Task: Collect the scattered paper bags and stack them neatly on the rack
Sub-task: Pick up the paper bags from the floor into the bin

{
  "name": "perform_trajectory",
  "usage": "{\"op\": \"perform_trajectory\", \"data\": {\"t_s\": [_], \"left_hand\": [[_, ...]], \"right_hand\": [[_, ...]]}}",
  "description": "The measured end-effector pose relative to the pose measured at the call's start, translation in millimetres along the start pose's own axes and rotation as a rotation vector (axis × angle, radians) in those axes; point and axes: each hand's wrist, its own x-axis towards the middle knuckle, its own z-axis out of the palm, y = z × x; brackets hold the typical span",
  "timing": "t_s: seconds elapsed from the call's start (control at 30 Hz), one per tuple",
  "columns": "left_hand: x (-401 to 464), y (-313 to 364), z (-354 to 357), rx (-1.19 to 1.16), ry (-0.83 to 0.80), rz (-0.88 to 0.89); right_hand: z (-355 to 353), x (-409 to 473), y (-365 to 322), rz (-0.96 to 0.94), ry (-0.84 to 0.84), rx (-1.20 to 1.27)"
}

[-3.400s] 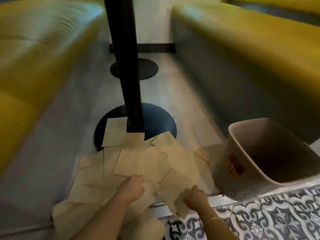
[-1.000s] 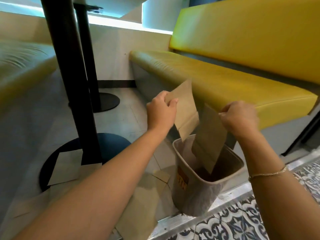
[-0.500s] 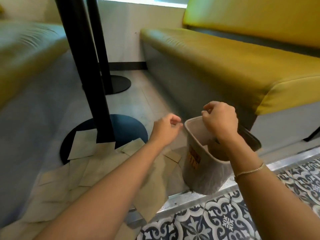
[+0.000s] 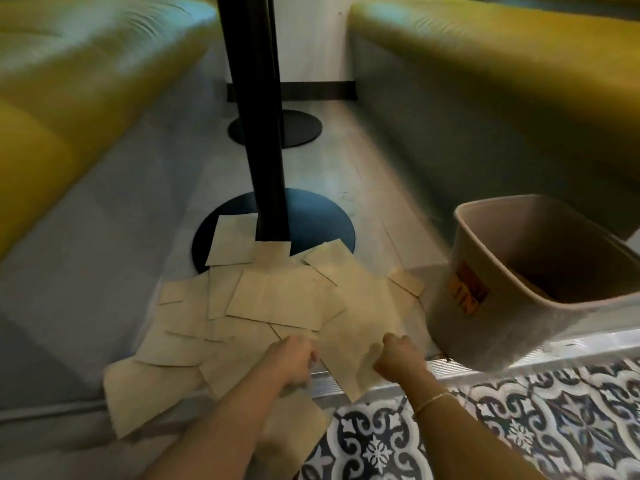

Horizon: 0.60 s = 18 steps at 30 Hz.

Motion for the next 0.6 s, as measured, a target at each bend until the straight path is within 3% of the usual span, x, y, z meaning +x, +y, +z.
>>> {"op": "perform_trajectory", "data": {"t_s": [0.3,0.6], "left_hand": [[-3,7,24,0.427,-0.191,0.219],[2,-5,32,0.592,-0.177,0.336]], "right_hand": [[32,10,-2,0.171,-0.003,0.197],[37,23,-6,0.291,-0.051,0.310]]}}
